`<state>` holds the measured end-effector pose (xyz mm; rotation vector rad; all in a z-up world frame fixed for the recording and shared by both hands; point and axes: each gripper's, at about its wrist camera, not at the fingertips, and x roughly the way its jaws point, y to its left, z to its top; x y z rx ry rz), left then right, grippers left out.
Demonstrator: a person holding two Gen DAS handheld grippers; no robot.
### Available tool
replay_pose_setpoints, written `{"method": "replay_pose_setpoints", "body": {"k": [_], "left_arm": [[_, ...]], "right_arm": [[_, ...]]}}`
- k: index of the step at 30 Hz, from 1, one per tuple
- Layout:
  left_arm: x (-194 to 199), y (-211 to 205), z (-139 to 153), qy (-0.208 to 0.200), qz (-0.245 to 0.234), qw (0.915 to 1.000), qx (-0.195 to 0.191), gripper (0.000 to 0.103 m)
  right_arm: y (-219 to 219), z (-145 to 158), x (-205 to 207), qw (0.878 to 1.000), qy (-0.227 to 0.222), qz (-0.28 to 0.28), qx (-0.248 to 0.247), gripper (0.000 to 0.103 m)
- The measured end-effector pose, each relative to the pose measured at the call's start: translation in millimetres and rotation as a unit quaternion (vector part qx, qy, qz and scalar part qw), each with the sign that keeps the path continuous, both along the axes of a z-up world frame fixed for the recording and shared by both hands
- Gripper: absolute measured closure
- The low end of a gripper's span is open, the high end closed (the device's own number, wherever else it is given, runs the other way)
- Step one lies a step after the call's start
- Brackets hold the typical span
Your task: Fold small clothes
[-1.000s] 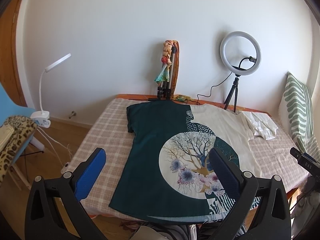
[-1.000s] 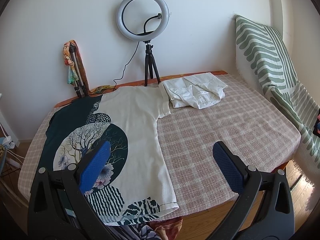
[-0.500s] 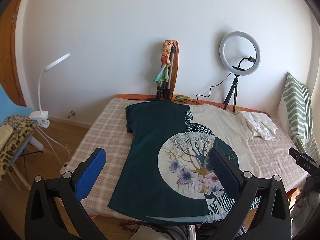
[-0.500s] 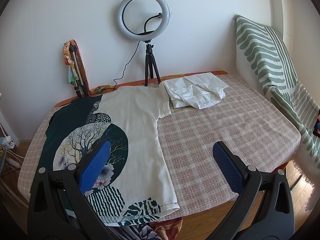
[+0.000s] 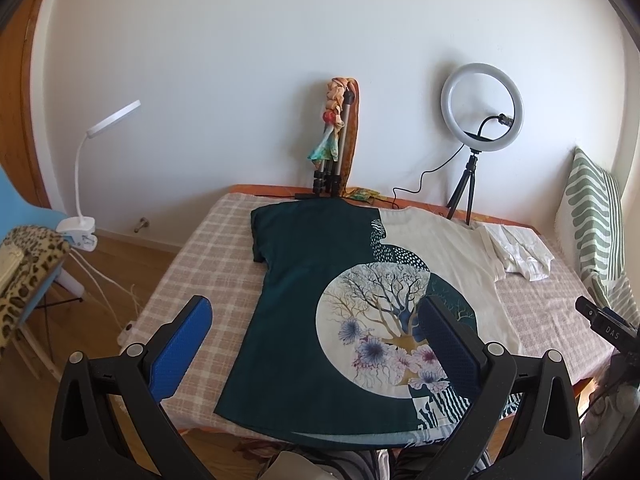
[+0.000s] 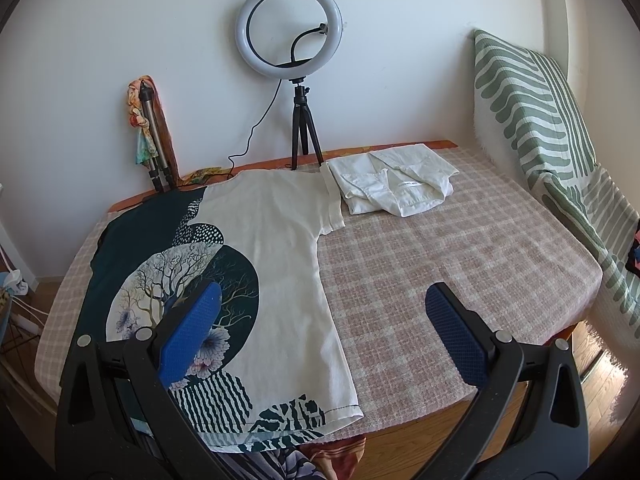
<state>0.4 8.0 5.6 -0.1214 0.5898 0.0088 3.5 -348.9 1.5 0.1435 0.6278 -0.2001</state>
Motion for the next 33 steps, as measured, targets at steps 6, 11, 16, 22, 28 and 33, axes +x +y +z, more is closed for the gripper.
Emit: {"method": "replay_pose_setpoints", "body": {"k": [6, 11, 16, 22, 28, 33], "left_arm": [[1.2, 1.9, -1.5, 0.002, 0.001, 1.0000, -0.001, 0.001], [4.0, 4.9, -4.5, 0.006, -0.001, 1.0000, -0.004, 0.001], [10.0, 15.9, -15.8, 0.017, -0.001, 0.9998, -0.013, 0.001], [8.4, 37.6, -35.4, 0.011, 0.001, 0.9998, -0.018, 0.001], [10.4, 65.7, -78.1, 0.045, -0.008, 0.9968, -0.066, 0.014], [17.8, 77.4, -125.3, 0.098, -0.008, 0.9904, -0.098, 0.019]], "right_arm": [[1.1, 0.4, 0.6, 1.000, 0.000, 0.000, 0.000, 0.000], [1.5, -0.1, 2.1, 1.000, 0.002, 0.001, -0.001, 0.000], [17.3, 3.4, 11.1, 0.999, 0.003, 0.037, 0.010, 0.000], [51.1, 18.4, 41.6, 0.994, 0.007, 0.107, 0.016, 0.000], [102.8, 31.6, 86.3, 0.981, 0.010, 0.194, 0.021, 0.000], [154.9, 31.0, 125.0, 0.968, 0.020, 0.249, 0.002, 0.000]]}}
